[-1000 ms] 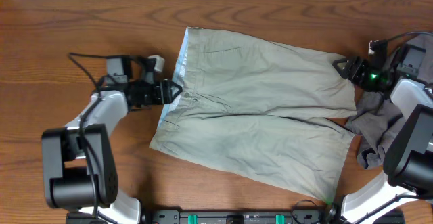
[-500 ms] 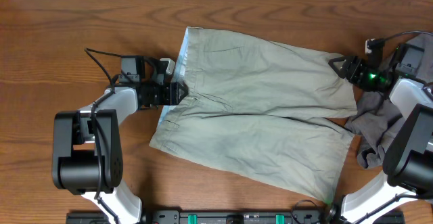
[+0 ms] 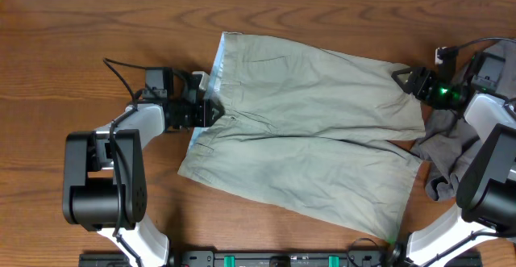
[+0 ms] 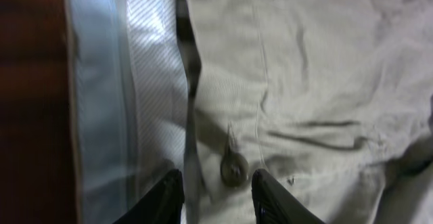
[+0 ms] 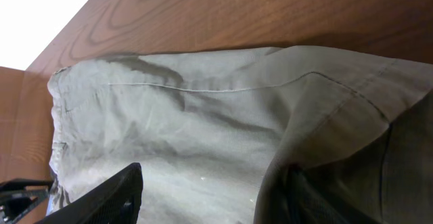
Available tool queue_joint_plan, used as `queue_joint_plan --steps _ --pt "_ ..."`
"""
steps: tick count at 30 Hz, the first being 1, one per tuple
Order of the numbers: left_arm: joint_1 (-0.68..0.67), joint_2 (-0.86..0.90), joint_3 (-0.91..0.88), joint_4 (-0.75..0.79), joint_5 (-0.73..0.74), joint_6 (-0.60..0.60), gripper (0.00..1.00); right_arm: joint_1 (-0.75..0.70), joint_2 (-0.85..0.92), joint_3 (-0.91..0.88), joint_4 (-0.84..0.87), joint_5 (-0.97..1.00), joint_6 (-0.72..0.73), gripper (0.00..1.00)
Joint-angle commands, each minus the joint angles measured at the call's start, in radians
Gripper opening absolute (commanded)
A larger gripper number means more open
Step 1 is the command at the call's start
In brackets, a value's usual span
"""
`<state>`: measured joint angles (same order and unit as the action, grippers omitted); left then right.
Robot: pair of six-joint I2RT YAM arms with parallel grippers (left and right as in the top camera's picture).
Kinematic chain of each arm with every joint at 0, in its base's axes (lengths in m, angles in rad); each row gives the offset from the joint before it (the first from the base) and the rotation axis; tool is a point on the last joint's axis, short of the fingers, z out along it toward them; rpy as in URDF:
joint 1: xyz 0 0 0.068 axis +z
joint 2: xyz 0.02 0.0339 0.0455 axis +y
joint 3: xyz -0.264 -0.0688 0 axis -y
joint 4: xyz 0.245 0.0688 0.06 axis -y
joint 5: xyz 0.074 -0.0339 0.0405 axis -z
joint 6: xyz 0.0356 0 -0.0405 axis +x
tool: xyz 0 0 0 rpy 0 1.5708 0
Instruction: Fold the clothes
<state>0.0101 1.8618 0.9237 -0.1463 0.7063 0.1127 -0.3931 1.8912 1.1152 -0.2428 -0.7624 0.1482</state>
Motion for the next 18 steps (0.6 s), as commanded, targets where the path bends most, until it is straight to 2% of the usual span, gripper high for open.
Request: queue_joint_plan --steps 1,4,11,13,16,18 --pt "-0.003 -0.012 0.006 -0.041 0.029 0.039 0.36 0.009 -0.012 0.003 -0.001 0.000 -0.015 0.65" --pt "-0.003 -0.014 0.006 -0.045 0.027 0.055 0.41 0.009 -0.012 0.003 -0.001 0.007 -0.016 0.65" --pt "-0.028 -0.014 0.006 -0.009 0.026 0.075 0.40 0.009 -0.012 0.003 -0.016 0.006 -0.015 0.64" --pt "-0.032 -0.014 0.006 0.007 0.027 0.074 0.29 0.009 -0.012 0.003 -0.020 0.006 -0.015 0.62" --pt "-0.034 -0.014 0.006 0.014 0.026 0.074 0.07 0.009 -0.012 0.003 -0.027 0.006 -0.015 0.61" --pt "-0.033 -0.014 0.006 0.018 0.026 0.073 0.06 0.009 -0.012 0.003 -0.032 0.006 -0.015 0.60"
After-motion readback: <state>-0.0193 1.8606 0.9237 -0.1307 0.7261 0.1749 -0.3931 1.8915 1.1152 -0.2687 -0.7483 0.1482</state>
